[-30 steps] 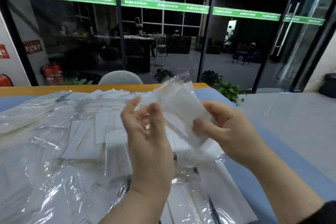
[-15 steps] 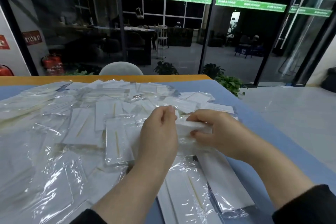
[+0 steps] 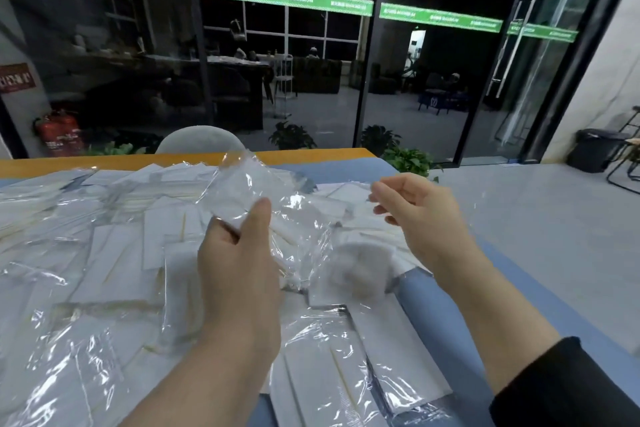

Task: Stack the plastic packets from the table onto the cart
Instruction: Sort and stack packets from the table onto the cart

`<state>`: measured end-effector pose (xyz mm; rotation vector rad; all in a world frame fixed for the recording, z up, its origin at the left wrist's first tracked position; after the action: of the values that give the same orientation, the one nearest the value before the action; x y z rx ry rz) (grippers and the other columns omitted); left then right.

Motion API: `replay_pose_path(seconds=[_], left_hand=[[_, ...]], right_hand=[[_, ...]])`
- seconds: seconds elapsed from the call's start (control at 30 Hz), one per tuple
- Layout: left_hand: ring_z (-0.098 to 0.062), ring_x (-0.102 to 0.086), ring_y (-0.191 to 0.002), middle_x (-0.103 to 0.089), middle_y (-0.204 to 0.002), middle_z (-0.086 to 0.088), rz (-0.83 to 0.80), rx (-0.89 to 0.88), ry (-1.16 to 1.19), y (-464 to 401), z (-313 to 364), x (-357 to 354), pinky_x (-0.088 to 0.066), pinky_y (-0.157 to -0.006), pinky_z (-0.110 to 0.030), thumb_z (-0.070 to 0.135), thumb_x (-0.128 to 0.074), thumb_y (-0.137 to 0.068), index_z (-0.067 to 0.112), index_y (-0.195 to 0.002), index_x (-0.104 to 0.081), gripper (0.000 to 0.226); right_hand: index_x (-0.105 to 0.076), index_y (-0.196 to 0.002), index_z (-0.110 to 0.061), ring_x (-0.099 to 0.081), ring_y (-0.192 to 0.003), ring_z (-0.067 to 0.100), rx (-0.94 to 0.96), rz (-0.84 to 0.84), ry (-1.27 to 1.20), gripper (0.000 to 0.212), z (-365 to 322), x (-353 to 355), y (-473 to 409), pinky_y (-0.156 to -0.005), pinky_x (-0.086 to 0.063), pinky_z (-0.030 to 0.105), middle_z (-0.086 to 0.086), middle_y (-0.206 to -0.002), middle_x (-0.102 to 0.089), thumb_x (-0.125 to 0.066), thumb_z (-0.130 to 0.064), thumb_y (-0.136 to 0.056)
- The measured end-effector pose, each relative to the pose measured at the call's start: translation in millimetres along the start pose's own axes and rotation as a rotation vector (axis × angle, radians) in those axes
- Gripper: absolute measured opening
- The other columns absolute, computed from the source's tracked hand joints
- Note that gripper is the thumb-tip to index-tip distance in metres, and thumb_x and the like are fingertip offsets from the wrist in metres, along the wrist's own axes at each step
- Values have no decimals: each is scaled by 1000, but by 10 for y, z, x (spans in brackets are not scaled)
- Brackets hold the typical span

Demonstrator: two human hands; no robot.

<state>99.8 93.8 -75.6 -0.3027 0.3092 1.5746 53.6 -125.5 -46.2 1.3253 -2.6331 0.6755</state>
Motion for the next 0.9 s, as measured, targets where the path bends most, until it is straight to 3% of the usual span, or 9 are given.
replay_pose_path(seconds=[0.13,0.23,0.27,0.3,0.33,0.37,0.43,0.67,0.9], left_hand=[[-12,-35,-44,-40,-52,10,68,185,114,61,-1,26,-30,-41,-22,44,-64,-93,30,-72,-58,26],[-9,-31,-40,-32,-52,8,31,349,202,119,-52,-12,-27,-37,-16,48,-64,-91,33,-72,-62,25],[-8,-38,-39,-49,-60,29,4,390,246,130,-58,-30,-34,-39,-15,48,-64,-92,31,-72,-65,26],[-6,-51,-41,-25,-72,11,-39,419,291,129,-67,-59,-44,-46,-18,48,-62,-93,29,-74,-71,28],[-8,-65,-52,-59,-58,7,-104,445,336,132,-69,-98,-54,-59,-25,48,-59,-95,27,-81,-77,31],[-12,-75,-69,-75,-76,5,-164,452,365,120,-83,-126,-58,-76,-32,50,-55,-96,26,-95,-81,35],[-21,-77,-92,-79,-102,-3,-196,459,412,91,-80,-130,-53,-97,-40,51,-51,-97,21,-115,-77,44],[-31,-73,-106,-78,-104,-12,-223,522,546,66,-145,-139,-55,-82,-41,34,-55,-95,8,-91,-82,38],[-24,-73,-77,-78,-102,-8,-276,499,354,44,-215,-143,-55,-76,-36,31,-56,-93,10,-96,-83,34]], right_hand=[[-68,-116,-20,-62,-93,16,-134,-88,486,22,156,145,-370,-68,-47,22,-3,-116,-67,-60,-34,-100],[-53,-142,-20,-56,-117,23,-190,-248,751,45,362,116,-637,-90,-45,31,2,-141,-56,-59,-36,-100],[-47,-147,-21,-53,-123,26,-211,-264,783,52,460,104,-689,-94,-44,34,3,-147,-51,-59,-39,-99],[-42,-151,-23,-51,-129,28,-234,-267,801,59,551,93,-714,-98,-42,36,5,-151,-48,-59,-44,-98],[-37,-153,-24,-49,-132,29,-254,-266,805,65,656,81,-725,-101,-41,37,5,-153,-45,-58,-49,-97],[-36,-154,-25,-47,-135,29,-269,-273,806,69,753,64,-713,-106,-40,38,4,-155,-44,-57,-56,-95],[-39,-151,-30,-47,-136,28,-264,-321,815,79,903,21,-692,-112,-37,41,-1,-155,-45,-55,-72,-86],[-29,-156,-36,-39,-142,21,-180,-503,849,96,821,-30,-607,-115,-33,37,-6,-160,-31,-71,-69,-76],[-58,-135,-34,-54,-122,19,-107,-358,854,45,724,-6,-627,-88,-38,29,-9,-135,-58,-61,-53,-94]])
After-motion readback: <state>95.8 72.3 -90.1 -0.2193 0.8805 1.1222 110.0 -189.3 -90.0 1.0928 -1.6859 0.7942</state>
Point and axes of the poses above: each hand's wrist, its own y-axis away from the middle knuckle, its own x-axis out of the back of the hand, z = x × y, the point moved 5 cm from there along -y, towards the middle knuckle
